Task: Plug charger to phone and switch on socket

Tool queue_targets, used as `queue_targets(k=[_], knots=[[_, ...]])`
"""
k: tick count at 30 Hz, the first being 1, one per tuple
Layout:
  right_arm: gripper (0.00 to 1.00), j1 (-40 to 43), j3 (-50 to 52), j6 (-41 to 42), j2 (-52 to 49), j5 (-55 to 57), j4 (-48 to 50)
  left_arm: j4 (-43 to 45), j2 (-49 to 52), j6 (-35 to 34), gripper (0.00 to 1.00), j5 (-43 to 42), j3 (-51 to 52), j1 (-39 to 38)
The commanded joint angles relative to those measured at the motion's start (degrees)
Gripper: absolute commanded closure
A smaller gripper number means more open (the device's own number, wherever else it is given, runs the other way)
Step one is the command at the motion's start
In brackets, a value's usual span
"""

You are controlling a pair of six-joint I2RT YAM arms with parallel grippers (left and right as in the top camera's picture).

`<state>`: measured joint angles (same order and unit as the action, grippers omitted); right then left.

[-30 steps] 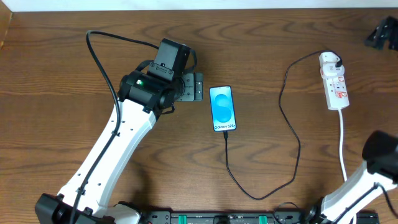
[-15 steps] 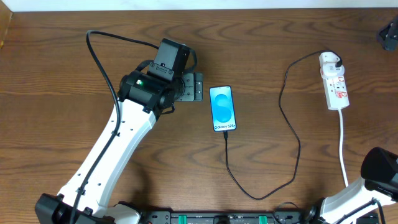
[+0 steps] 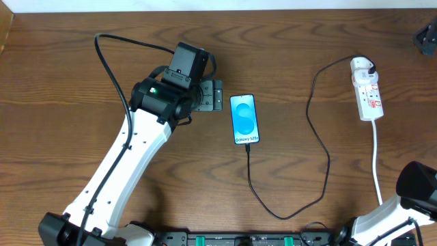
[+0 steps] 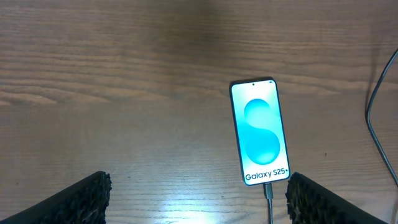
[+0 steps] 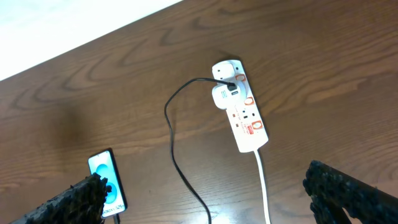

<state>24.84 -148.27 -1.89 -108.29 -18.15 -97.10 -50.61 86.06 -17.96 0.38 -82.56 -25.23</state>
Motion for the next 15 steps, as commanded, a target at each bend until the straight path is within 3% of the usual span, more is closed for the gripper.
queue_targets(k=[1,15], knots=[[0.01,-0.17,-0.15,0.59,-0.09,0.26,-0.20,-0.50,-0.35,0.57,0.10,0.76,-0.15,0.20],[0.01,-0.17,-0.15,0.59,-0.09,0.24,-0.20,-4.74,-1.07,0.59,0.10,0.83,-0.04,0.24]])
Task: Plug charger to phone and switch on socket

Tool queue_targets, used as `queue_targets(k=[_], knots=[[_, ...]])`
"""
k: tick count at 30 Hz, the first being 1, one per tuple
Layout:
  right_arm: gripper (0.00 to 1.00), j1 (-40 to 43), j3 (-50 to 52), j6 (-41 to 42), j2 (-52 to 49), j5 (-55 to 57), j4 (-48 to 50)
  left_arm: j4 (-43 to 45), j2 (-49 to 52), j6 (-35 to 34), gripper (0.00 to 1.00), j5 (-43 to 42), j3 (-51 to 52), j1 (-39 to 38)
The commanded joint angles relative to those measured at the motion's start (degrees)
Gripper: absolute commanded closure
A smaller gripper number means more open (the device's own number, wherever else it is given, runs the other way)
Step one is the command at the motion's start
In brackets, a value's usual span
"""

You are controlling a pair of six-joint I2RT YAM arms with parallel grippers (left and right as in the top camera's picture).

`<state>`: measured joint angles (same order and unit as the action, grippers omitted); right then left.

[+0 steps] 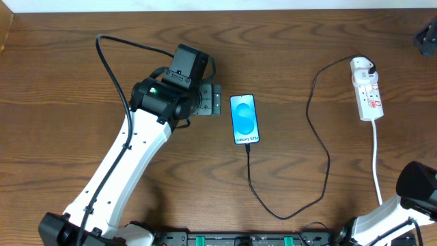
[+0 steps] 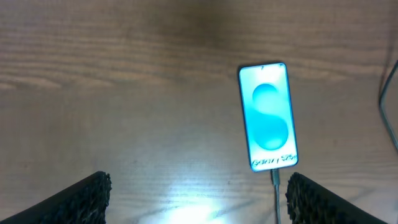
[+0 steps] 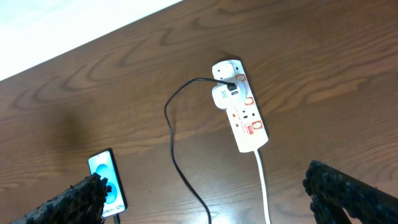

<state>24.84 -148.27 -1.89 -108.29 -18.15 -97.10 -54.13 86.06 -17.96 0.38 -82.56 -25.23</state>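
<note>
A phone point(image 1: 245, 119) with a lit blue screen lies flat mid-table, with the black charger cable point(image 1: 318, 143) plugged into its bottom end. The cable loops right and up to a white adapter in the white power strip point(image 1: 367, 89). My left gripper point(image 1: 209, 98) hovers open just left of the phone; in its wrist view the phone point(image 2: 268, 117) lies ahead and to the right, between no fingers. My right gripper point(image 3: 205, 202) is open and high above the table, with the strip point(image 3: 239, 106) and phone point(image 3: 106, 183) both below it.
The strip's white lead point(image 1: 376, 160) runs down toward the table's front edge. A black cable point(image 1: 113, 65) from my left arm arcs over the back left. A dark object point(image 1: 427, 34) sits at the far right edge.
My left gripper has drawn slightly back from the phone, so the phone sits higher and a little further right in its wrist view. The right arm has not moved.
</note>
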Motion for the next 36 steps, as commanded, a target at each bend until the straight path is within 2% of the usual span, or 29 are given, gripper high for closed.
queue_targets(k=[1,11,18,26,36], knots=[[0.01,-0.17,-0.15,0.59,-0.09,0.26,-0.20,-1.20,-1.36,0.57,0.10,1.73,0.22,0.26],[0.01,-0.17,-0.15,0.59,-0.09,0.26,-0.20,1.36,-11.54,0.57,0.10,12.63,12.44,0.31],[0.01,-0.17,-0.15,0.59,-0.09,0.26,-0.20,14.01,-23.96,0.55,0.10,15.78,27.74,2.36],[0.01,-0.17,-0.15,0.59,-0.09,0.26,-0.20,41.11,-38.88,0.33,0.10,15.74,47.32,8.72],[0.01,-0.17,-0.15,0.57,-0.09,0.26,-0.20,84.43,-53.44,0.33,0.10,15.56,70.99,14.58]])
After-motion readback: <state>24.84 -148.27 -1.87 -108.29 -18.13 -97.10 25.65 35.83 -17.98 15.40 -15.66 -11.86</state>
